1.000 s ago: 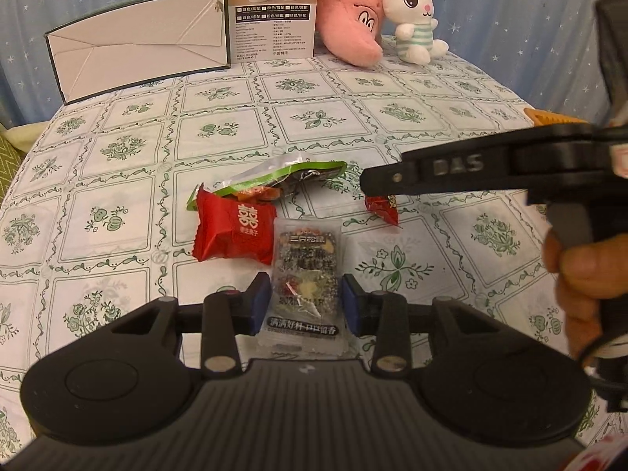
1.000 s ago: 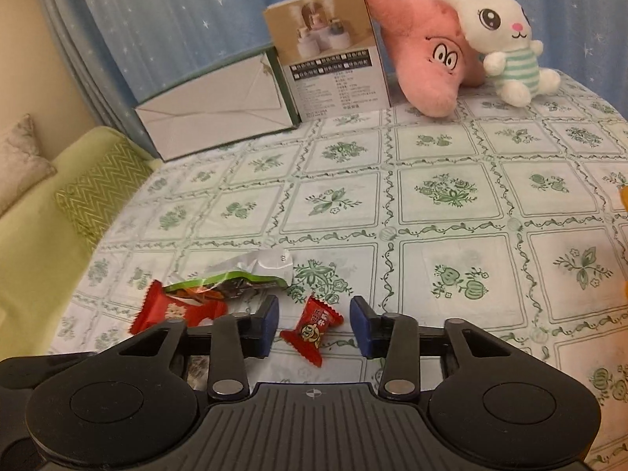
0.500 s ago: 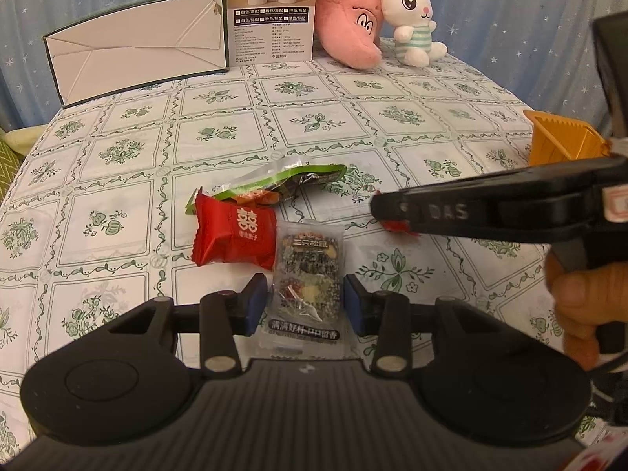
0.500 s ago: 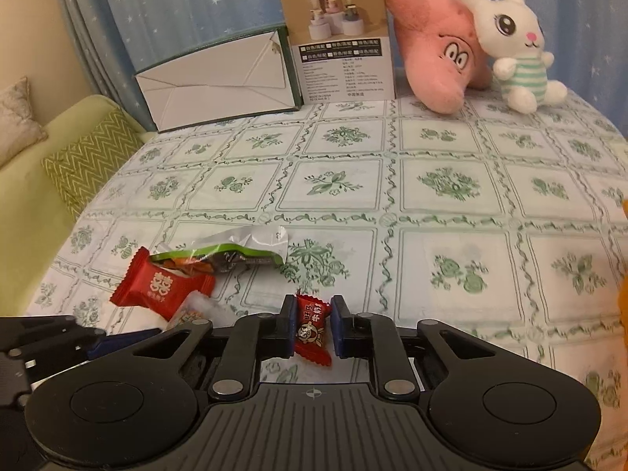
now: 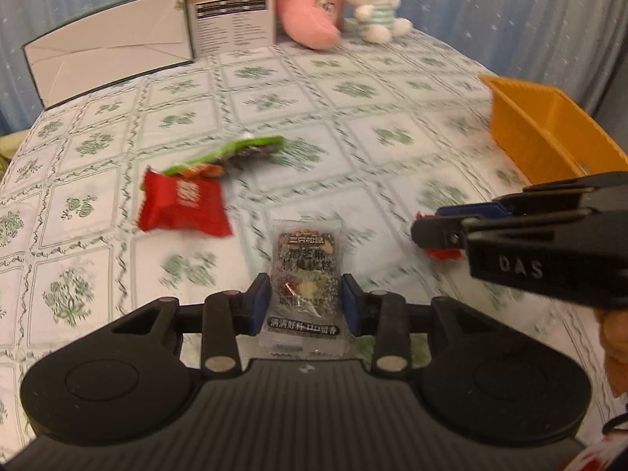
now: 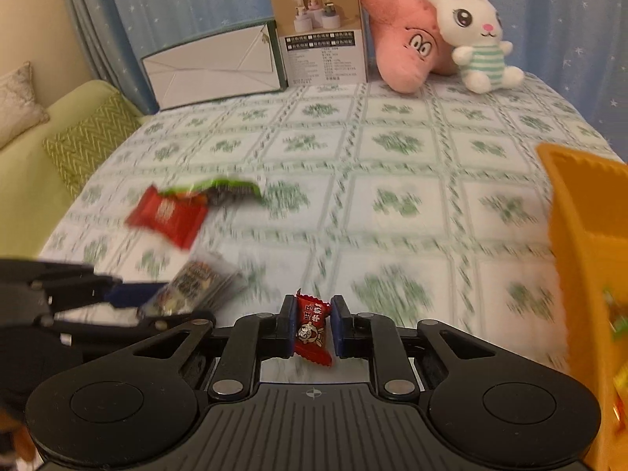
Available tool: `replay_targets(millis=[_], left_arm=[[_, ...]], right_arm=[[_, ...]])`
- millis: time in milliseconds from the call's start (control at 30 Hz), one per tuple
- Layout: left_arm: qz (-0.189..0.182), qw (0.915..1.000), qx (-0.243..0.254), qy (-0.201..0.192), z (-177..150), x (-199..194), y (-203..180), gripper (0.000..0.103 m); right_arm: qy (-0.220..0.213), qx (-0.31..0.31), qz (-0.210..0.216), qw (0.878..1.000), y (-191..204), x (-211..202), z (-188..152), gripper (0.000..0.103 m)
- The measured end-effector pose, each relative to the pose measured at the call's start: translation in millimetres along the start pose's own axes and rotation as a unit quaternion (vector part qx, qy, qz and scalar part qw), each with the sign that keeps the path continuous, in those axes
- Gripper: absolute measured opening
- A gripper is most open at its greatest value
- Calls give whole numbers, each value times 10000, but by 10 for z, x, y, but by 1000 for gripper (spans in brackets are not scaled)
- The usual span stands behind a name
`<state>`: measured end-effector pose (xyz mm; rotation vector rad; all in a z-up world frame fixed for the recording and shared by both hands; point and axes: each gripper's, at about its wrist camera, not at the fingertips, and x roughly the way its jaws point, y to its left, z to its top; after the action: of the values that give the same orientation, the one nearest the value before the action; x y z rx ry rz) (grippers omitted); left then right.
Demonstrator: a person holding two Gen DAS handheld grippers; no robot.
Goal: Organize snacks
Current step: 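Grasp the small red candy with the right tool while the left tool holds the clear packet, then carry the clear packet and red candy over the orange tray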
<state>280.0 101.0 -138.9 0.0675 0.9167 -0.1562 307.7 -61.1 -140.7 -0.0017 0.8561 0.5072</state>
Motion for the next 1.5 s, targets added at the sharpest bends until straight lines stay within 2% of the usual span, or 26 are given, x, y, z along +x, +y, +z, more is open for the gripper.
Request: replay_targets(millis=[267,667,867,1100,1333,1500], left_arm=[[26,10000,80,-6,-306,-213,-217,35],[117,9996,63,-245,-358,-212,-273,37],[175,9993,47,-331,-385,-220,-311,34],[226,9990,-214,-330,-435,-295,-452,34],[178,9965,-655,-491,-461,-654,-683,34],[128,9946,-773,-679,-416,-979,-922,34]], right_arm=[[-62,-229,-158,9996,-52,-325,-452,18],[-237,-602,-388,9972,34,-378,-632,19],[-259,-400,-373,9982,19,-430,-657,19],[-534,-186,-472,9973,-11,-726,-680,19],[-650,38,-628,9959,-107,-1153,-732,19],[-757,183,-721,9943,-147,-1508,-765,19]])
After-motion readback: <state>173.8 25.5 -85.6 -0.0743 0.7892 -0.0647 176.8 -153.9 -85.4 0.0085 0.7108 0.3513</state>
